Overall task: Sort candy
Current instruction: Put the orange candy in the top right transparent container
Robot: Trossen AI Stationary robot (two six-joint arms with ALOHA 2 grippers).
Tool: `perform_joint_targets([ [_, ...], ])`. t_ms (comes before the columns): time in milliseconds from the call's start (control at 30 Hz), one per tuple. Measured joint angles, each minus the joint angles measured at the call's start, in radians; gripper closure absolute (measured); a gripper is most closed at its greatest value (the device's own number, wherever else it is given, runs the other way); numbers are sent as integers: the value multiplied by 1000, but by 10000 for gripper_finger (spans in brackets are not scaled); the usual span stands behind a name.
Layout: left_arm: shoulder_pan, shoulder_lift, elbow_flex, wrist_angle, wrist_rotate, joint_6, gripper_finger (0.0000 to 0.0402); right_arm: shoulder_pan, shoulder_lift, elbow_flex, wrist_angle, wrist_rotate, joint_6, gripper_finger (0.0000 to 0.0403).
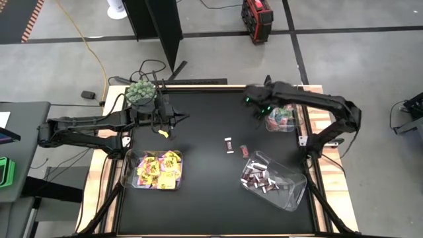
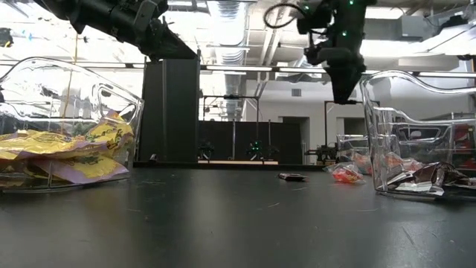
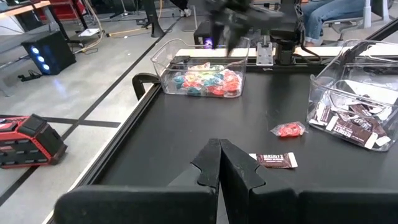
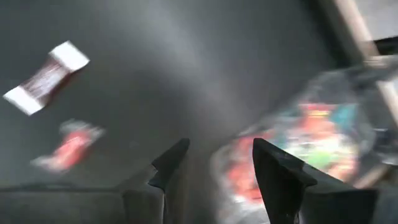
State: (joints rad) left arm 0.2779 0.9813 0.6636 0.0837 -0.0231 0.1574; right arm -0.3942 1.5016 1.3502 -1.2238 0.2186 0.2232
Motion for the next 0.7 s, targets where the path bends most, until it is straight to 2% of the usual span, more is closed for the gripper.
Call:
perform_joint_targets([
  [200, 0, 0, 0, 0, 0, 0, 400, 172, 105, 0, 8, -128, 60, 207],
  [367, 0, 0, 0, 0, 0, -2, 400, 266, 209, 0, 24, -178, 68, 188],
  [533, 0, 0, 0, -6, 0, -11, 400, 292, 284, 9, 17, -189, 86, 163],
  [700, 0, 0, 0, -17, 0, -14, 400, 292, 305, 47, 22, -191, 86, 154],
])
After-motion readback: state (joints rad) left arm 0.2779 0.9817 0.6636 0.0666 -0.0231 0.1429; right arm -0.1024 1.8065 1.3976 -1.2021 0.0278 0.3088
